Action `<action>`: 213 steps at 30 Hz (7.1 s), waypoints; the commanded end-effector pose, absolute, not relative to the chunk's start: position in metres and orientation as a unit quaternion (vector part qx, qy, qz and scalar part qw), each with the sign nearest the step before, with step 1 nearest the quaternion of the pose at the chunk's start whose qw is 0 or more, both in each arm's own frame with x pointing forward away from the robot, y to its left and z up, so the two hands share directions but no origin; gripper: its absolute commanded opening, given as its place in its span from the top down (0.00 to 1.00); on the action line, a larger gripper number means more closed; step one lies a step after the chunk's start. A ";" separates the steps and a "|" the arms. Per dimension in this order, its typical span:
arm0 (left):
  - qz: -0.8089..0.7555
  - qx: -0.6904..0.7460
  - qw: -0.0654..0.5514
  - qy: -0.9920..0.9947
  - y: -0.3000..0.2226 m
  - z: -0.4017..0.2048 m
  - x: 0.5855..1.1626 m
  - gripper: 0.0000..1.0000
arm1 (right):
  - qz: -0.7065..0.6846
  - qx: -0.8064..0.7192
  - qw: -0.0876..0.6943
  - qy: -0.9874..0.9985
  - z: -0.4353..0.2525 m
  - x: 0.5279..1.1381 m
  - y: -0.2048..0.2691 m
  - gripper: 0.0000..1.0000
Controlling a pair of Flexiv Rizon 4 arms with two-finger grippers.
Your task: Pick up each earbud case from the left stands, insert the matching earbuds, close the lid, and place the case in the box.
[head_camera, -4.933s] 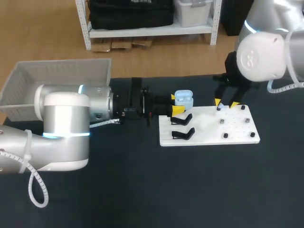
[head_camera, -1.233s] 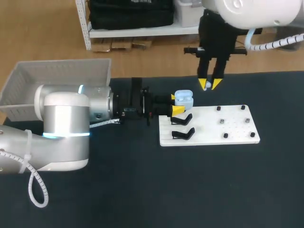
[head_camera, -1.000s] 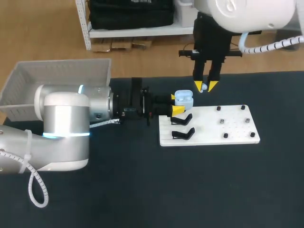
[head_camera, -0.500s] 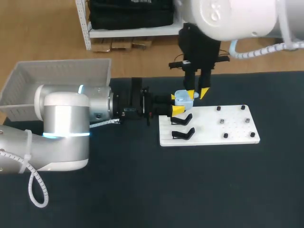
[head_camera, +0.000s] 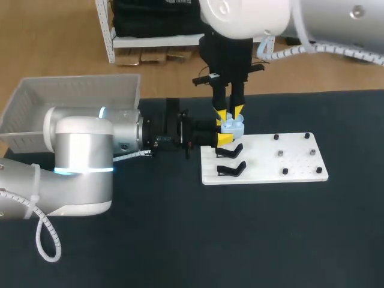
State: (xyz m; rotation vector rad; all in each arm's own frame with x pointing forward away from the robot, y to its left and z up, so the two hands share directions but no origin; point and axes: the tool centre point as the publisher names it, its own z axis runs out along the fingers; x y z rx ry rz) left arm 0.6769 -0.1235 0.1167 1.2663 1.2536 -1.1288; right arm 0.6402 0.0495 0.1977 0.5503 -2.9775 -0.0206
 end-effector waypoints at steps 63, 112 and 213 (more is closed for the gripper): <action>-0.465 0.521 0.497 0.516 -0.123 0.116 0.676 1.00 | -0.006 0.170 -0.010 -0.985 0.175 0.655 0.046 1.00; -0.465 0.521 0.497 0.516 -0.123 0.116 0.676 1.00 | -0.003 0.165 -0.017 -0.986 0.173 0.659 0.044 1.00; -0.465 0.521 0.497 0.516 -0.123 0.116 0.676 1.00 | -0.059 -0.016 0.051 -0.997 0.144 0.723 -0.009 0.00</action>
